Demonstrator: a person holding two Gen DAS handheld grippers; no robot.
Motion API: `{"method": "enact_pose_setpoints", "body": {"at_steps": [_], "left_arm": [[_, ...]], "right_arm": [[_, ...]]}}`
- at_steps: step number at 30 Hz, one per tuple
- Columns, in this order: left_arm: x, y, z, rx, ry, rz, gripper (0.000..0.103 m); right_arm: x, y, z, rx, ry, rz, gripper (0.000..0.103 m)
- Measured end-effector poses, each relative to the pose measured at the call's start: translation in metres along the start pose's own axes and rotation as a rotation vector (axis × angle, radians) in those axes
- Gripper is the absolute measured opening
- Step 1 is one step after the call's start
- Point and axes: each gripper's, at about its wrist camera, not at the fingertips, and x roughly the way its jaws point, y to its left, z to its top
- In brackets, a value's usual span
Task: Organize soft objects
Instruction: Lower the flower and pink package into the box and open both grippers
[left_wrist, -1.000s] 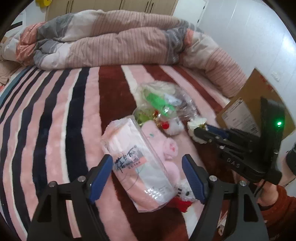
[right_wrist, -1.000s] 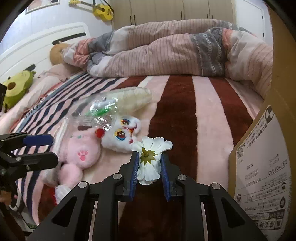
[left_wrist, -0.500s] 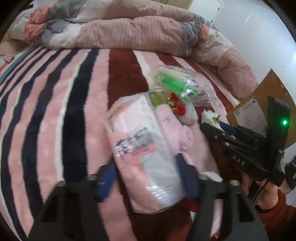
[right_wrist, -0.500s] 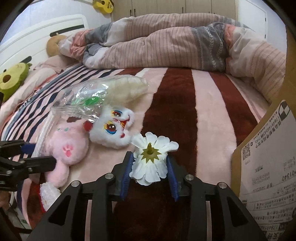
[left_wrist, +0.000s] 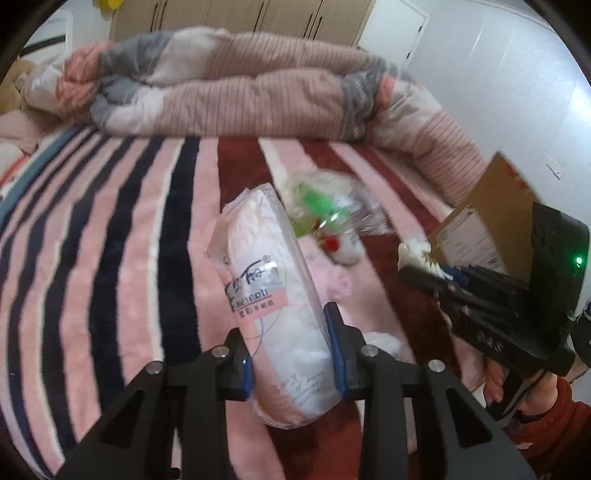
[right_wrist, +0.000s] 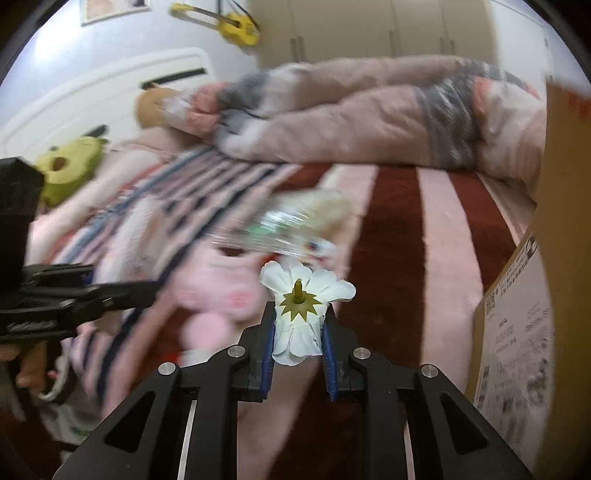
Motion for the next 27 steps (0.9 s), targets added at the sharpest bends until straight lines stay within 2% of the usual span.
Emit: {"method": "enact_pose_setpoints", "body": {"at_steps": [7, 11, 15, 22, 27], "left_arm": [[-0.053, -0.033, 0.011, 0.06, -0.081, -0.013, 0.029], [-0.076, -0.063, 0.018, 0.113, -0.121, -0.04, 0.029], [-0.089, -0.105, 0.031, 0.191, -0.151, -0.081, 0.029], [-0.075, -0.189, 0.058, 0.316, -0.138, -0.191, 0.029], [-0.044, -0.244, 0.078, 0.397, -0.076, -0.255, 0.03]], "right_arm": [[-0.078, 0.02, 0.017, -0.043, -0.109, 0.082, 0.017], [-0.122, 0.017, 0.024, -0.078, -0.169, 0.071, 0.017], [-0.157, -0.005, 0.026, -0.078, -0.193, 0.032, 0.017], [-0.189, -0.068, 0.015, -0.031, -0.178, -0.098, 0.018], [-0.187, -0.115, -0.001, 0.003, -0.121, -0.165, 0.019]]}}
